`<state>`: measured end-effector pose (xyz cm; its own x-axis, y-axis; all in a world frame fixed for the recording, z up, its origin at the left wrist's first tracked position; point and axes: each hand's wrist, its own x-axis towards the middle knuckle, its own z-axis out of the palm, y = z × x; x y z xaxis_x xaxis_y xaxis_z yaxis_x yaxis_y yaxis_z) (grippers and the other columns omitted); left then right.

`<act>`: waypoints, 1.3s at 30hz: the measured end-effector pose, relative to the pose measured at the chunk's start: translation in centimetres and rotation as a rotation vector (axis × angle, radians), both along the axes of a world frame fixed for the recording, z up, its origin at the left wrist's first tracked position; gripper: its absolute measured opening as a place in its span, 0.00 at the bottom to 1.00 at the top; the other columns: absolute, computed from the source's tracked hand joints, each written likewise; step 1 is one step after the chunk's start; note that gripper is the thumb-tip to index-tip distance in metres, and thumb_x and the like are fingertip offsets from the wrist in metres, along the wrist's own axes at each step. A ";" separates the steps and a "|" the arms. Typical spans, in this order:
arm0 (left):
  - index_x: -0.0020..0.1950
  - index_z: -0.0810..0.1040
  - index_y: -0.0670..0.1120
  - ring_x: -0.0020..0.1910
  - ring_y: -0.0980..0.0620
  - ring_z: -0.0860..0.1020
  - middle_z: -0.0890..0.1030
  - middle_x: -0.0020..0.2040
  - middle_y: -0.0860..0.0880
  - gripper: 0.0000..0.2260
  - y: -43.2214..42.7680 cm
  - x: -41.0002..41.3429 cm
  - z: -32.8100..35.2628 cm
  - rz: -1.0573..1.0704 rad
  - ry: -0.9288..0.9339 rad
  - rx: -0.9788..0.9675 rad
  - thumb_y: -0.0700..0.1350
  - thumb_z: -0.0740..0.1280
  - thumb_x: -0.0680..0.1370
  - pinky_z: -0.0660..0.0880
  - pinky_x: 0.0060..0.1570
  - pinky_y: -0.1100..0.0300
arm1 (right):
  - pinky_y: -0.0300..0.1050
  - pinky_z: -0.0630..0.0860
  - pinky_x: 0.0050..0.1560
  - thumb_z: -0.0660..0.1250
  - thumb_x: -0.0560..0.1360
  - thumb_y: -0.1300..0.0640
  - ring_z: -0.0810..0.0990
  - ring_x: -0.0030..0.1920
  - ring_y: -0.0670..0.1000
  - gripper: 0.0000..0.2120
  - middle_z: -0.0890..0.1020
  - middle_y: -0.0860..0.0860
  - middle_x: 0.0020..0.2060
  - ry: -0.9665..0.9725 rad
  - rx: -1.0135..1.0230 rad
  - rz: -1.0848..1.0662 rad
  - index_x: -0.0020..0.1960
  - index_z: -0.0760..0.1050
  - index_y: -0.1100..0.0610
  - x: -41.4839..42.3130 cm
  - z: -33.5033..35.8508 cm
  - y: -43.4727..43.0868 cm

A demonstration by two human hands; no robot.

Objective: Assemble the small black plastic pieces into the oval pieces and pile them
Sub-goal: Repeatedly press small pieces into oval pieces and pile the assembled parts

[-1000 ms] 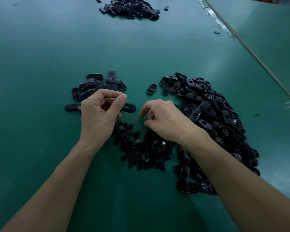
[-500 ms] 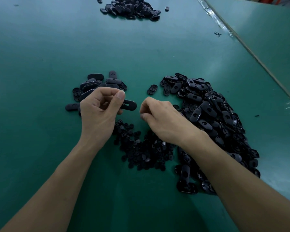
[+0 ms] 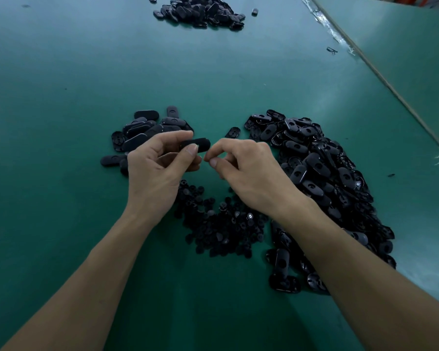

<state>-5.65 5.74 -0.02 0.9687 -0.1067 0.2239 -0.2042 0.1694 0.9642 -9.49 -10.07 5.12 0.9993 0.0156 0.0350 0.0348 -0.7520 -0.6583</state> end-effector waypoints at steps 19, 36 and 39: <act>0.54 0.83 0.47 0.42 0.48 0.86 0.86 0.43 0.50 0.09 0.0 0.0 -0.2 0.004 0.013 0.055 0.36 0.72 0.77 0.83 0.48 0.55 | 0.31 0.76 0.43 0.72 0.76 0.62 0.80 0.40 0.41 0.05 0.81 0.44 0.37 -0.114 0.087 -0.061 0.49 0.80 0.53 -0.5 0.5 0.5; 0.52 0.83 0.54 0.40 0.52 0.85 0.87 0.44 0.54 0.12 -0.2 -0.2 -0.6 -0.056 -0.073 0.147 0.36 0.73 0.76 0.81 0.45 0.61 | 0.25 0.74 0.43 0.73 0.76 0.63 0.81 0.41 0.37 0.05 0.83 0.42 0.37 -0.164 0.120 -0.138 0.48 0.83 0.54 -0.2 0.4 0.9; 0.53 0.83 0.53 0.42 0.52 0.86 0.87 0.45 0.52 0.12 -0.1 -0.2 -0.8 -0.067 -0.083 0.159 0.37 0.73 0.76 0.81 0.46 0.60 | 0.26 0.75 0.45 0.73 0.76 0.62 0.82 0.40 0.39 0.05 0.84 0.44 0.39 -0.161 0.114 -0.132 0.49 0.85 0.55 -0.4 0.5 1.0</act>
<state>-5.86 5.67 -0.83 0.9370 -0.2112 0.2784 -0.2780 0.0323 0.9601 -9.85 -9.07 5.65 0.9737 -0.1277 0.1886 0.0532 -0.6779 -0.7333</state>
